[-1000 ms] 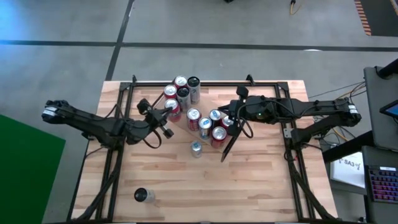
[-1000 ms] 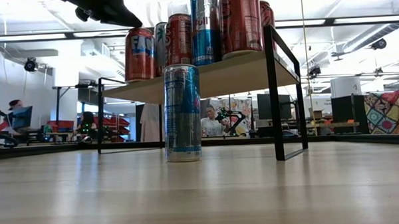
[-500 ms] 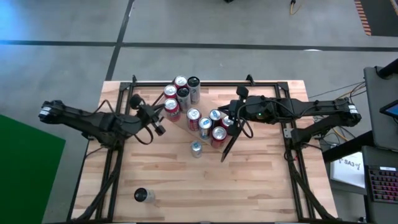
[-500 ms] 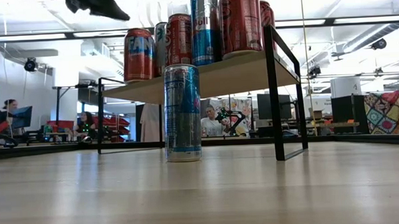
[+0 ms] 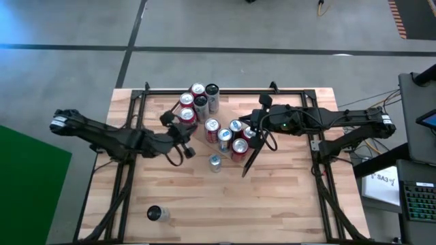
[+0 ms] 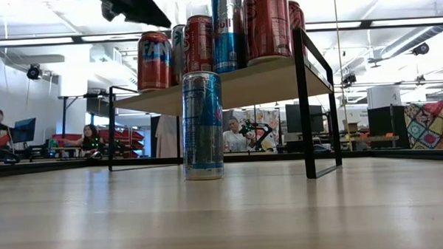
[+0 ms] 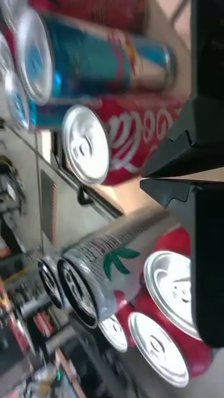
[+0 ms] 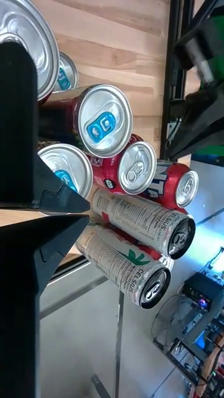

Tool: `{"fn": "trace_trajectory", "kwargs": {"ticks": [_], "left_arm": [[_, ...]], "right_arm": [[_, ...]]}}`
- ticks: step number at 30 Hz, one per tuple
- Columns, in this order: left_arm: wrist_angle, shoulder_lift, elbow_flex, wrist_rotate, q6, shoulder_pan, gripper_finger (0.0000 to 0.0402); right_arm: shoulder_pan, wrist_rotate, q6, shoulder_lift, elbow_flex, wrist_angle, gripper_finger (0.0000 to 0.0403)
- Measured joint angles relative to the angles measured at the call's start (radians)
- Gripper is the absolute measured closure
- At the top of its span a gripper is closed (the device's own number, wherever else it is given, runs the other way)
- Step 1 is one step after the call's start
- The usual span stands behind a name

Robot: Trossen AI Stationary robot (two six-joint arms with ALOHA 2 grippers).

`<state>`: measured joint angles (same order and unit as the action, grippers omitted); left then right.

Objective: Place canned beverage on shelf
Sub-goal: Put the red soda can on the shelf, align with the other red soda cans

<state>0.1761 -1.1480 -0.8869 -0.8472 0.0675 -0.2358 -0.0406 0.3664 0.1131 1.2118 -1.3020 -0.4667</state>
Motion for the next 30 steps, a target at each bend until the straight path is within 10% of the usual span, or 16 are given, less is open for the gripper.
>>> {"fn": "trace_trajectory", "kwargs": {"ticks": [10, 30], "left_arm": [[0.203, -0.069, -0.062, -0.136, 0.127, 0.001, 0.0402], [0.617, 0.000, -0.167, -0.008, 0.323, -0.004, 0.0402]], "right_arm": [[0.000, 0.000, 0.001, 0.000, 0.000, 0.000, 0.0394], [0.000, 0.000, 0.000, 0.000, 0.000, -0.001, 0.0394]]}}
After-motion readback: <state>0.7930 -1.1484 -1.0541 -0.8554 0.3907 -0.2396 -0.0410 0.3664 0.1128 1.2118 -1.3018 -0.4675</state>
